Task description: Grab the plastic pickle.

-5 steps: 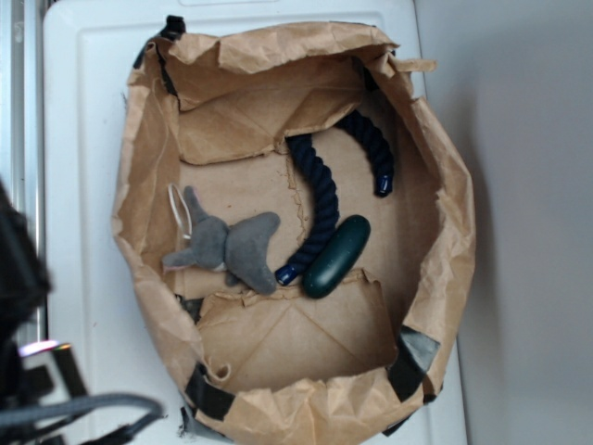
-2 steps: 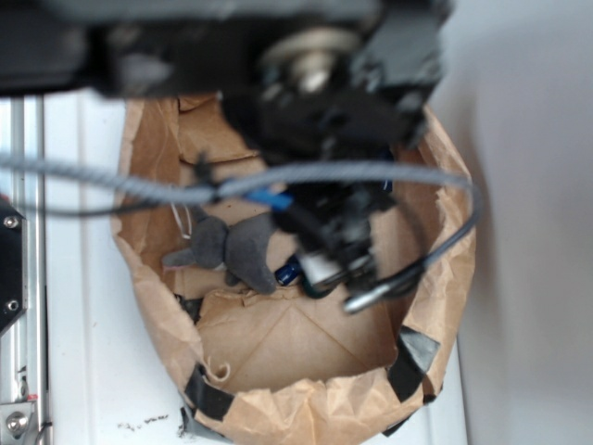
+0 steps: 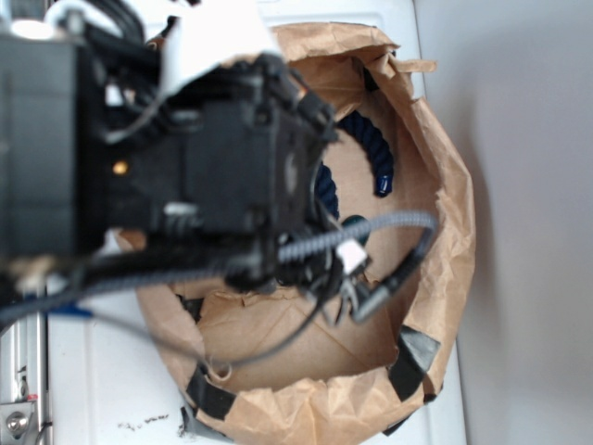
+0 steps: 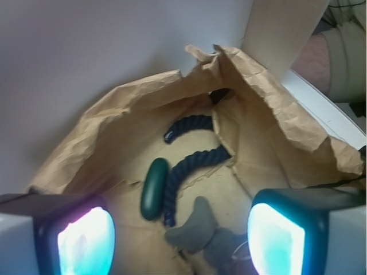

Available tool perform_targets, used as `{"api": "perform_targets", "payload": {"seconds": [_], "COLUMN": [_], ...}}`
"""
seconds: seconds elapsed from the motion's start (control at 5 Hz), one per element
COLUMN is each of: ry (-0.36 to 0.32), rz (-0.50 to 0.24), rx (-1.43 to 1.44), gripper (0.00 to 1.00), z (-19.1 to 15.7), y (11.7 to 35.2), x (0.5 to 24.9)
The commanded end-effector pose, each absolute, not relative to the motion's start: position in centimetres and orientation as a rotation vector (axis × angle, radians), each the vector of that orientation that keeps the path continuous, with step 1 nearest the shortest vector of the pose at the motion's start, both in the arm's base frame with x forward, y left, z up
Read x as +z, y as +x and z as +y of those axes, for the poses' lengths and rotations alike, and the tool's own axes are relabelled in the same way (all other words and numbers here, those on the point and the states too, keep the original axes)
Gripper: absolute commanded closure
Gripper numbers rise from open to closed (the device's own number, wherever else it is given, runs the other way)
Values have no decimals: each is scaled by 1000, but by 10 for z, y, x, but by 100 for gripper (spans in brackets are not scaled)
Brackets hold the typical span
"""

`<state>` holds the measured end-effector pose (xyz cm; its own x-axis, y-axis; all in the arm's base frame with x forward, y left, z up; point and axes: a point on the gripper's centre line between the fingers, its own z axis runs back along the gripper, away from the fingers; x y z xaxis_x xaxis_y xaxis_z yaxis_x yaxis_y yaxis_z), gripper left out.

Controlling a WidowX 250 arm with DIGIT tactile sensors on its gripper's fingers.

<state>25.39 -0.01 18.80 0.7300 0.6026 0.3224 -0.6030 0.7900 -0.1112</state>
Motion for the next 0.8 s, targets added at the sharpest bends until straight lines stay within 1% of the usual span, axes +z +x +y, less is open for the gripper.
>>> {"api": "perform_targets", "payload": {"seconds": [0.0,0.4,0.6], "ry": [-10,-10,12], "rz": [-389,-389,-388], "rx": [673,673,680], "gripper": [0,0,0], "z": [7,7,-3], "y": [253,253,248], "x": [200,200,181]}}
